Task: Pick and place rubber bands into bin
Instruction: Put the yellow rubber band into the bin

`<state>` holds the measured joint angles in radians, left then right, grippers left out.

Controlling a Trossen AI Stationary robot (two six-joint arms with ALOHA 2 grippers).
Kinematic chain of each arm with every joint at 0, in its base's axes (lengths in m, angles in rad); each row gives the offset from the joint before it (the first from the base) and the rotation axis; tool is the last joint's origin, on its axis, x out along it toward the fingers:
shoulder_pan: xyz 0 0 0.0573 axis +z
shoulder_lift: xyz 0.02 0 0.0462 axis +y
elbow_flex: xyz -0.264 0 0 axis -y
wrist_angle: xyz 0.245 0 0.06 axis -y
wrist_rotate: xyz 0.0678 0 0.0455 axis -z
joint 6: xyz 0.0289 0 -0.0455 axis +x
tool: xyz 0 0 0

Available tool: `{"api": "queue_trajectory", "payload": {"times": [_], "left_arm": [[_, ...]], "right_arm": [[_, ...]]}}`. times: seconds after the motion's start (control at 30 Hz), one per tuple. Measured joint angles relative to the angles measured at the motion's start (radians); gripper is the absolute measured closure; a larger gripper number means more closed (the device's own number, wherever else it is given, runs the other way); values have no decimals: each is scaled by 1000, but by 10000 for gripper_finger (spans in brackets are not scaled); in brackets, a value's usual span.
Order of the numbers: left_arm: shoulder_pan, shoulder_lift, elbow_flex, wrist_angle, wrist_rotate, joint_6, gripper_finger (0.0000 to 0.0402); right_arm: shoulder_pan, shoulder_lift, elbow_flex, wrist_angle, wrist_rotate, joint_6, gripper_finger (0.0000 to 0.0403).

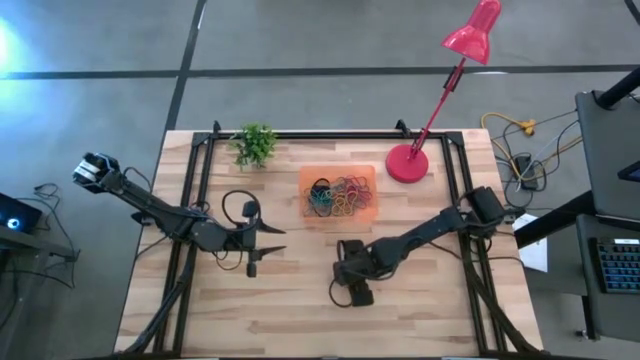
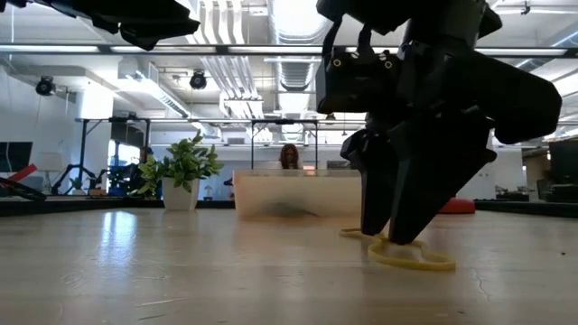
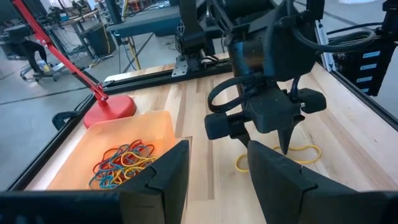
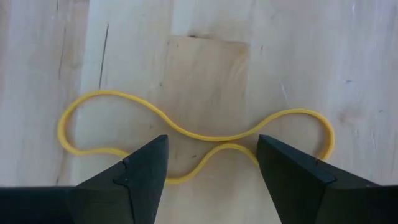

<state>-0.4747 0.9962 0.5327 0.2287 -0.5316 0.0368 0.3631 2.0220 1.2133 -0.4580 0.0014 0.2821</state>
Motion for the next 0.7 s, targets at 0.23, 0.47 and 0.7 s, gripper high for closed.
{"api": "queue_trajectory", "payload": {"times": [0.23, 0.47, 0.7], "left_arm": [[0, 0, 0, 0, 0, 0, 253], [0, 0, 0, 0, 0, 0, 253], [0, 0, 0, 0, 0, 0, 253]], "right_arm": [[13, 9, 0, -16, 56, 20, 178], [21, 20, 1, -20, 93, 48, 204], [28, 20, 1, -21, 112, 52, 277]]}}
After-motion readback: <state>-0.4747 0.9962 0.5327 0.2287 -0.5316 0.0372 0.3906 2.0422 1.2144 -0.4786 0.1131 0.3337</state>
